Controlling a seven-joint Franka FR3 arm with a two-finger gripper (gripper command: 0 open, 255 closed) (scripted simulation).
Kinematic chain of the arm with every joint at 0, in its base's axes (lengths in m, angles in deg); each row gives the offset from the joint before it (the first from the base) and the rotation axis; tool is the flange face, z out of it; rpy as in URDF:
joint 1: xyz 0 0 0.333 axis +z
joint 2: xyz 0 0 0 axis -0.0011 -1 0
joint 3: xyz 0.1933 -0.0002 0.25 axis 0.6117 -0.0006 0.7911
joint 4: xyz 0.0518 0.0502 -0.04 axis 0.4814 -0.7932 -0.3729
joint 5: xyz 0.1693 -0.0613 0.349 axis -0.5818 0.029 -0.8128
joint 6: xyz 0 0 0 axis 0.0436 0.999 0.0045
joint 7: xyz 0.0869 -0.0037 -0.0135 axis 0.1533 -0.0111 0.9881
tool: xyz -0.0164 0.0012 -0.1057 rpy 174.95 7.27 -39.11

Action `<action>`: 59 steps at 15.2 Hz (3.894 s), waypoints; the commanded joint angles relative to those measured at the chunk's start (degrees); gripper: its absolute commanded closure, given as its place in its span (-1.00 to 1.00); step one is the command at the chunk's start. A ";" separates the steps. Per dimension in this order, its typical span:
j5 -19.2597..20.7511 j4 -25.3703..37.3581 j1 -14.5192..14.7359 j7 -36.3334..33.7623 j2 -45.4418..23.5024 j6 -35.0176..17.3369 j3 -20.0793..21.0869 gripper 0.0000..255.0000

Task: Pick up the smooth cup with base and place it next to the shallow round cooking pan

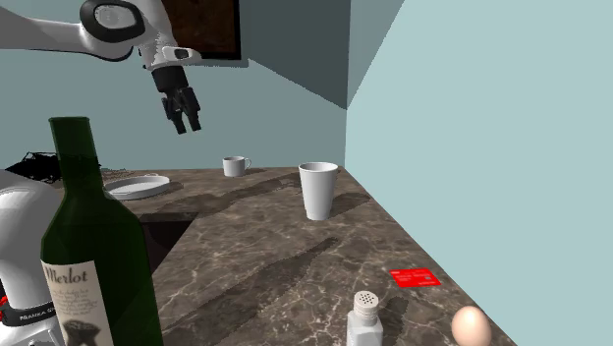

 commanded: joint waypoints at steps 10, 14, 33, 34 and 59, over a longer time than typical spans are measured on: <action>2.82 12.32 -1.34 5.18 -21.45 -4.81 -3.21 -1.00; 3.53 19.67 -1.84 7.41 -31.18 -5.32 -4.23 -1.00; 4.41 46.95 -4.09 14.19 -62.92 -4.29 -6.25 -1.00; 4.44 45.75 -4.21 14.14 -62.91 -5.50 -6.31 -1.00; 4.26 51.55 -4.16 15.06 -63.22 -0.08 -6.31 1.00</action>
